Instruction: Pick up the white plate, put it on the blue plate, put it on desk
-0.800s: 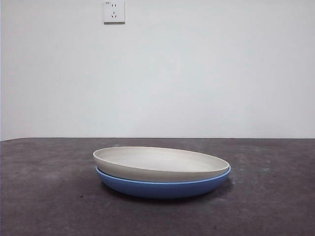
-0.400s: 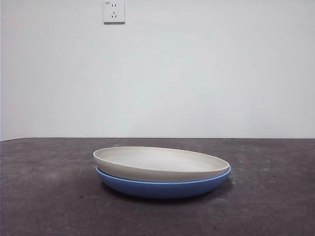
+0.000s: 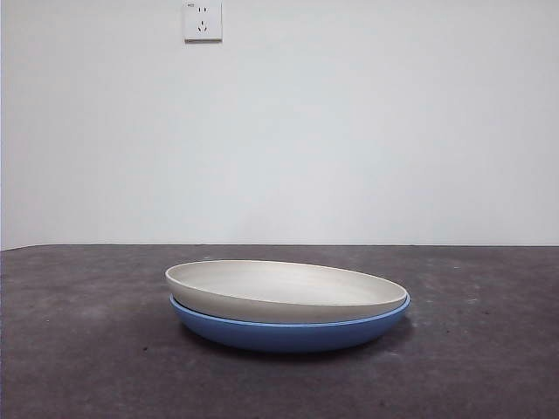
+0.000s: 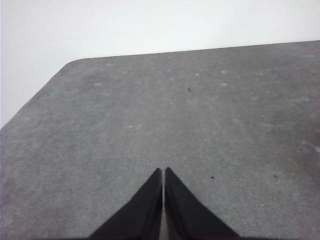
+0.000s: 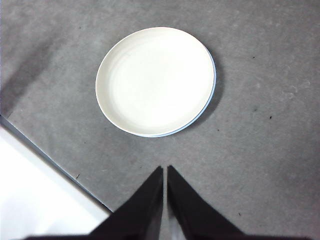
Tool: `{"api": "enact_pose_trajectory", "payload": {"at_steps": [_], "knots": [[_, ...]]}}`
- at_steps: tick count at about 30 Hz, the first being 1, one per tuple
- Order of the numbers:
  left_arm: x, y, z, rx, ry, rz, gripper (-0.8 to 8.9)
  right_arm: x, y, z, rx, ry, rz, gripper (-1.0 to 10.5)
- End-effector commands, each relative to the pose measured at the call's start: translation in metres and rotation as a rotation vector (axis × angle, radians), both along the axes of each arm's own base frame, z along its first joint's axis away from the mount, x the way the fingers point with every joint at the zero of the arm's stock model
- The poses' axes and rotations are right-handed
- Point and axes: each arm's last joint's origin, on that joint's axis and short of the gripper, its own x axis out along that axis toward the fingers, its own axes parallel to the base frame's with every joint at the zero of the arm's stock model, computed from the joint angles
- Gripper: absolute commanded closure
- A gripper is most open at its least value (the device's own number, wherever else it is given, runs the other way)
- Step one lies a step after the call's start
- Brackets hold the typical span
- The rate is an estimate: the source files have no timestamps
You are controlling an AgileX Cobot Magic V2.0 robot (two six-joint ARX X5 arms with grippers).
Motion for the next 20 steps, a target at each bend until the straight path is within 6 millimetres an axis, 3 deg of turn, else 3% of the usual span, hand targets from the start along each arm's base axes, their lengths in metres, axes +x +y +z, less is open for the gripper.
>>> {"api": "enact_pose_trajectory", "payload": {"at_steps": [1,20], "knots": [[0.0009,0.0004,-0.0077,-0.003,0.028,0.006,8.05,0.0014,0.0015,0.0028,0.003,-0.015,0.014,9.4],[0.0009,0.0004,-0.0077,-0.003,0.028,0.006,8.05,0.0016,0.0002,0.0042,-0.03,-0.07,0.039,9.4]]}}
